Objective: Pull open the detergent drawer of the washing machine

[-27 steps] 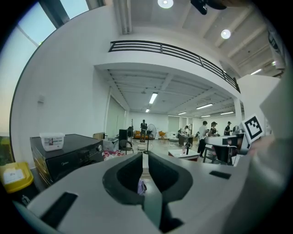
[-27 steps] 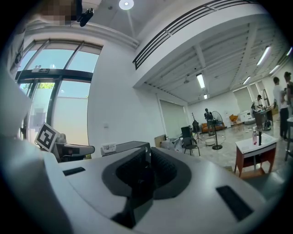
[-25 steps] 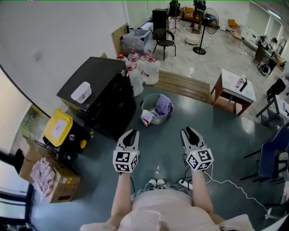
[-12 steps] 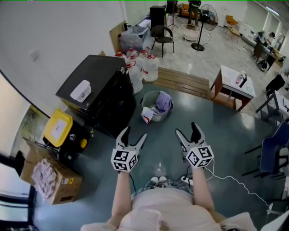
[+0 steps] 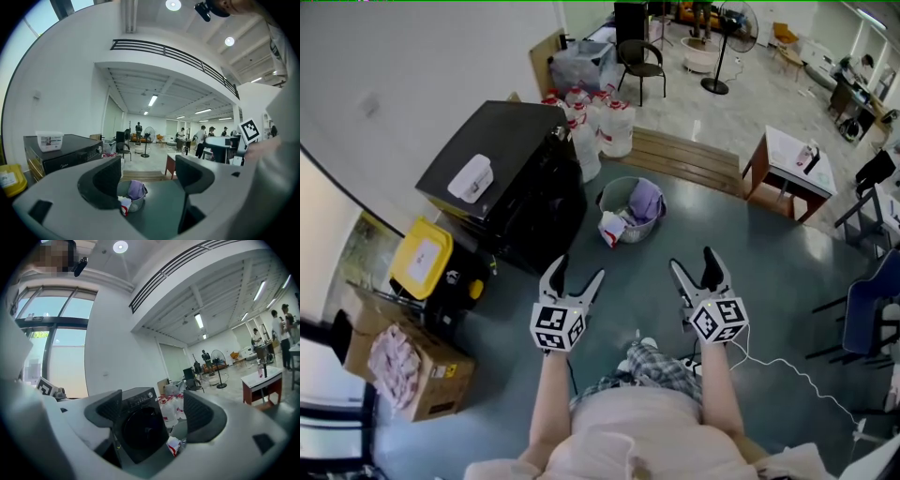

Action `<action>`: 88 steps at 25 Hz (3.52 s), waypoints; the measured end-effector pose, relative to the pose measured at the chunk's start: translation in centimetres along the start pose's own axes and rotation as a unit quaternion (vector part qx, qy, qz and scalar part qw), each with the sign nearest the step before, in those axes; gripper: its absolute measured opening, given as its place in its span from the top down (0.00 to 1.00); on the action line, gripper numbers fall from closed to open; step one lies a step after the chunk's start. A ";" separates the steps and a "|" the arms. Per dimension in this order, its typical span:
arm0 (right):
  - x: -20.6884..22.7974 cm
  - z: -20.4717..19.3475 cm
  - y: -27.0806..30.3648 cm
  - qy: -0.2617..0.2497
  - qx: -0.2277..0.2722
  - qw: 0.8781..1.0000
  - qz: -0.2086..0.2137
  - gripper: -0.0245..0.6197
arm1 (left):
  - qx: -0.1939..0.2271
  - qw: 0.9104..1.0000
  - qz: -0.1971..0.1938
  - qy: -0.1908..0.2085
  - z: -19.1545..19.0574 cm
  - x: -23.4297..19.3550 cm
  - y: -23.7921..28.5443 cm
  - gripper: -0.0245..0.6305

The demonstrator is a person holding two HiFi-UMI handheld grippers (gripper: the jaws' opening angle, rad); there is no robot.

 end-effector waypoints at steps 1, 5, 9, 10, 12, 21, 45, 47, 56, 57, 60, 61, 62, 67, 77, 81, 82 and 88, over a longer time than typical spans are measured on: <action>0.1 -0.1 0.2 -0.001 -0.002 1.000 0.001 0.33 | 0.000 1.000 0.003 -0.002 -0.1 -0.1 0.1 0.43; 1.0 -0.2 1.9 -0.002 -0.006 1.000 0.004 0.33 | 0.000 1.000 0.009 0.002 -0.1 -0.9 1.0 0.43; 2.1 -0.4 4.4 -0.004 -0.008 1.000 0.015 0.33 | -0.004 1.000 0.017 0.001 -0.4 -2.1 2.9 0.43; 2.5 -0.3 5.1 -0.004 -0.008 1.000 0.017 0.33 | -0.004 1.000 0.020 0.001 -0.3 -2.3 3.5 0.43; 3.5 -0.1 6.4 -0.002 -0.005 1.000 0.021 0.33 | -0.003 1.000 0.023 0.003 0.0 -2.7 4.8 0.43; 10.7 -0.3 18.2 -0.002 -0.005 0.998 0.066 0.33 | 0.004 0.998 0.070 -0.005 0.4 -7.2 14.5 0.43; 14.8 0.7 58.6 -0.006 -0.108 0.929 0.354 0.33 | 0.001 0.940 0.337 -0.046 4.3 -24.2 29.7 0.43; 12.9 0.0 60.1 -0.007 -0.115 0.919 0.377 0.34 | -0.002 0.933 0.358 -0.043 4.1 -25.2 28.3 0.43; 4.4 -2.3 64.8 0.000 -0.139 0.873 0.467 0.34 | -0.022 0.905 0.424 -0.037 3.4 -28.5 22.6 0.43; 3.6 -2.4 65.1 -0.005 -0.143 0.867 0.477 0.34 | -0.025 0.901 0.431 -0.038 3.3 -28.8 22.0 0.43; 1.5 -2.7 65.9 -0.026 -0.158 0.847 0.507 0.34 | -0.042 0.894 0.444 -0.039 3.0 -29.8 20.8 0.43; 0.9 -2.7 66.2 -0.033 -0.164 0.840 0.517 0.34 | -0.051 0.893 0.446 -0.039 2.8 -30.1 20.6 0.43; 0.4 -2.9 66.4 -0.041 -0.170 0.831 0.527 0.34 | -0.061 0.892 0.446 -0.039 2.7 -30.4 20.4 0.43; -2.3 -3.7 67.7 -0.101 -0.215 0.773 0.588 0.34 | -0.128 0.901 0.414 -0.035 2.0 -31.5 20.5 0.43; -8.1 -7.7 68.5 -0.257 -0.318 0.581 0.704 0.35 | -0.269 0.912 0.309 -0.002 0.8 -34.0 21.8 0.43; -9.5 -9.3 68.2 -0.295 -0.344 0.516 0.727 0.37 | -0.317 0.912 0.258 0.019 0.2 -34.2 22.7 0.43; -9.8 -9.7 68.0 -0.309 -0.348 0.500 0.730 0.37 | -0.327 0.912 0.247 0.023 0.0 -34.2 22.9 0.43; -10.8 -11.9 67.2 -0.377 -0.372 0.427 0.733 0.42 | -0.375 0.903 0.204 0.042 -1.2 -34.2 23.8 0.43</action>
Point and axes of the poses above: the fingertips, and each gripper's own axes: y forward along the fingers, x to its right, z out of its top, the point moved 10 cm from there along -y, backward along the fingers, and after that the axes turned 13 degrees about z, right-handed, at the moved point
